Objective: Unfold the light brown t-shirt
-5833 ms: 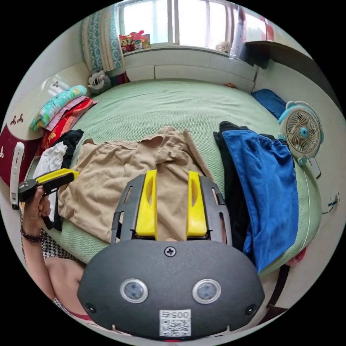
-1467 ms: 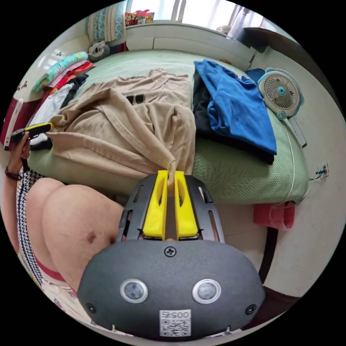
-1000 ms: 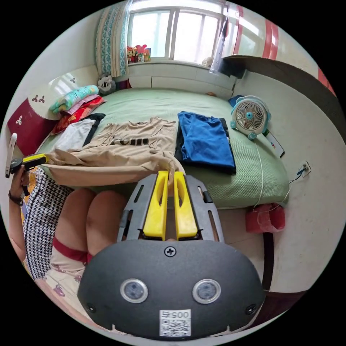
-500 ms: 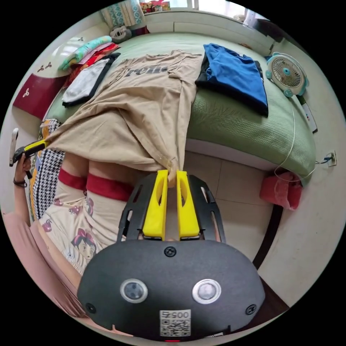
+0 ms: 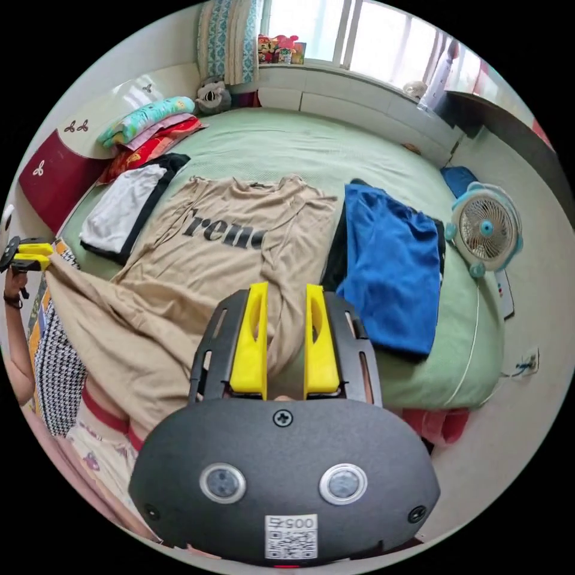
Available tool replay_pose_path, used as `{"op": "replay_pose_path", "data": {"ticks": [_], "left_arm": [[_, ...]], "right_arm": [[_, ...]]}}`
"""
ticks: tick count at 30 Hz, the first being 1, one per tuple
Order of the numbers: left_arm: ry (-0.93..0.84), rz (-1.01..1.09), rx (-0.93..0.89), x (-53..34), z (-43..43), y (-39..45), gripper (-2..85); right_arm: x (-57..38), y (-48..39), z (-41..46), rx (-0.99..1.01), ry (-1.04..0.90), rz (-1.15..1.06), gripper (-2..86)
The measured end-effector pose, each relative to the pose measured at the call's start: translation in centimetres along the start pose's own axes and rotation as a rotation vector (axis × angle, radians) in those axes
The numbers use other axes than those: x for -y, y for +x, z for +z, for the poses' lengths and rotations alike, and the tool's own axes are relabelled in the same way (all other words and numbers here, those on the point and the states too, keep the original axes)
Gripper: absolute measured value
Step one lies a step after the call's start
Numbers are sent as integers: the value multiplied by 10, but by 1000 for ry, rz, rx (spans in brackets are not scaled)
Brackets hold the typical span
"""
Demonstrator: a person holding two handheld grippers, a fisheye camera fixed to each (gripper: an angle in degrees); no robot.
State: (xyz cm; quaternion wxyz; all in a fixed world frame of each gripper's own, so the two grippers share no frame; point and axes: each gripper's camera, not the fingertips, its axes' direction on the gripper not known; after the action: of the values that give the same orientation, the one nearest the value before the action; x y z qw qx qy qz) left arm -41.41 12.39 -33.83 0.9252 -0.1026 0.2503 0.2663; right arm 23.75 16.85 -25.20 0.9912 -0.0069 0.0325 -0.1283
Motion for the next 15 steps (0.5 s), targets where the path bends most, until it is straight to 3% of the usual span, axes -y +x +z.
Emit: {"op": "replay_pose_path", "data": {"ticks": [3,11,15], "left_arm": [[-95,42,-69,5,35,-7,50],[-309,-204,-92,-107,49,-19,26],[-256,-208,-171,-149,17,-1,27]], "right_arm": [[44,4,38,-40,-22,29,91],[52,-14,56,43,-8,19,94],[36,-19,50,45,-23,29,92]]}}
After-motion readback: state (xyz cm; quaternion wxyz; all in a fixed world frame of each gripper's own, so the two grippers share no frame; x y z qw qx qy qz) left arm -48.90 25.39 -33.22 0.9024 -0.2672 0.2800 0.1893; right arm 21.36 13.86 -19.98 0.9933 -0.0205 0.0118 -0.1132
